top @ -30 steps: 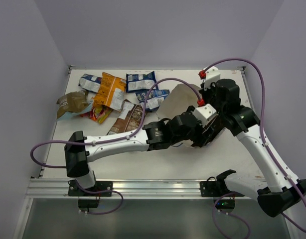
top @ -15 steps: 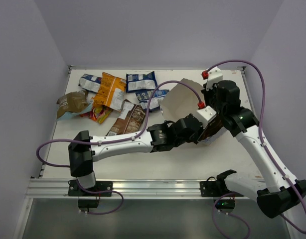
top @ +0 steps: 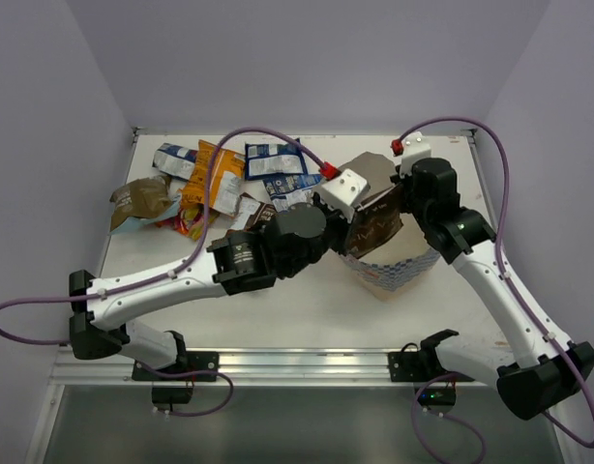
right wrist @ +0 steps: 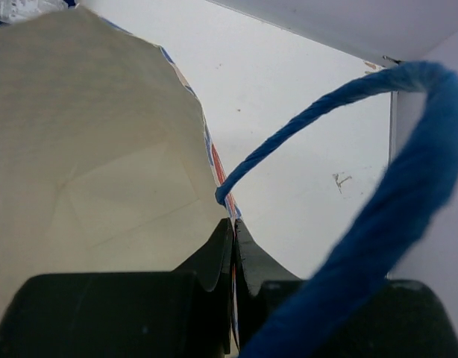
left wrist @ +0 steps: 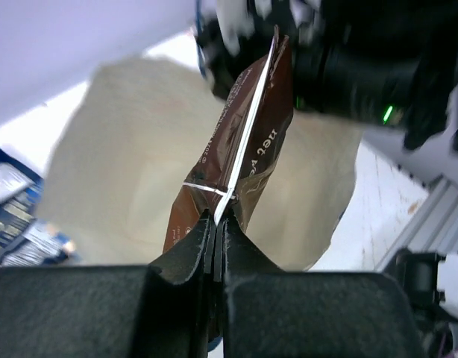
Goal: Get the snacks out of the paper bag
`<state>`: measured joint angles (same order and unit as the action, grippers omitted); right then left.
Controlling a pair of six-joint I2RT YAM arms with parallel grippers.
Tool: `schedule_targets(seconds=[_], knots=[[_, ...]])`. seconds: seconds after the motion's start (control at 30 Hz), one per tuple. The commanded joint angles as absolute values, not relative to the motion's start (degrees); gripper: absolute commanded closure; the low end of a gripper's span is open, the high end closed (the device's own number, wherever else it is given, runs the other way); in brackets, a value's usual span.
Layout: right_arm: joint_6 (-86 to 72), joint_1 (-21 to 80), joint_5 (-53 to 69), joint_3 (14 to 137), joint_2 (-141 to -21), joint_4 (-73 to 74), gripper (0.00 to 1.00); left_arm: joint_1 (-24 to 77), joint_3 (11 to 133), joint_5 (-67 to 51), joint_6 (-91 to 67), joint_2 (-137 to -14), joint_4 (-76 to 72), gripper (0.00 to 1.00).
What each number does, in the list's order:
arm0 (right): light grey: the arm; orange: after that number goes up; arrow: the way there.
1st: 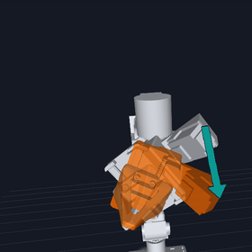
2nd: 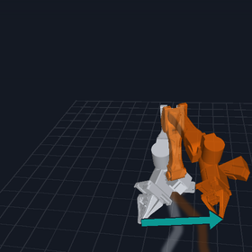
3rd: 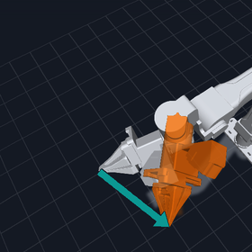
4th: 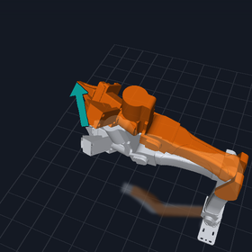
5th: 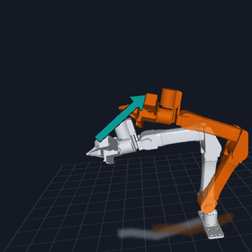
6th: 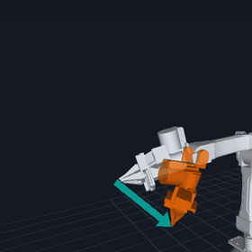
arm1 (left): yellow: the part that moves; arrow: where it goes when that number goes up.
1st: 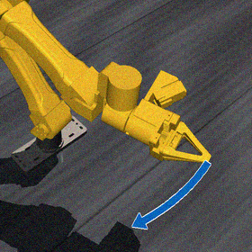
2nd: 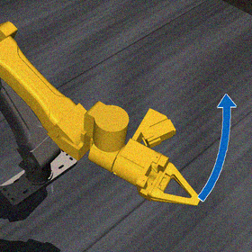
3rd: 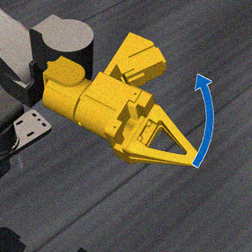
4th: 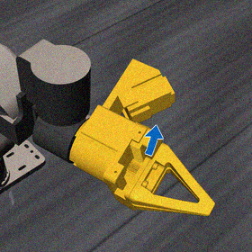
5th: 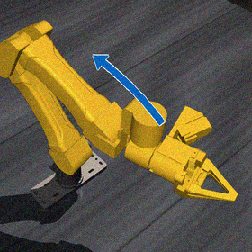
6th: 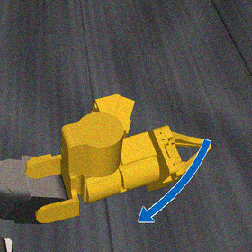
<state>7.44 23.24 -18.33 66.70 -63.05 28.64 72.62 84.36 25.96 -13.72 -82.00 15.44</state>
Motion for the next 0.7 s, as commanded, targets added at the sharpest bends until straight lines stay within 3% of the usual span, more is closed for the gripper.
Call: schedule_targets(seconds=[0.0,0.4,0.67], knots=[[6.1,23.0,-20.7,65.3,-64.7,27.3,1.00,71.9,92.9,33.0,-9.0,-79.4,12.6,1.00],[3.1,21.0,-23.3,63.8,-67.0,27.7,1.00,69.3,123.0,50.5,8.6,-84.5,12.0,1.00],[0.4,17.3,-25.9,64.2,-66.8,29.5,1.00,68.7,119.5,57.0,16.4,-80.4,9.4,1.00]])
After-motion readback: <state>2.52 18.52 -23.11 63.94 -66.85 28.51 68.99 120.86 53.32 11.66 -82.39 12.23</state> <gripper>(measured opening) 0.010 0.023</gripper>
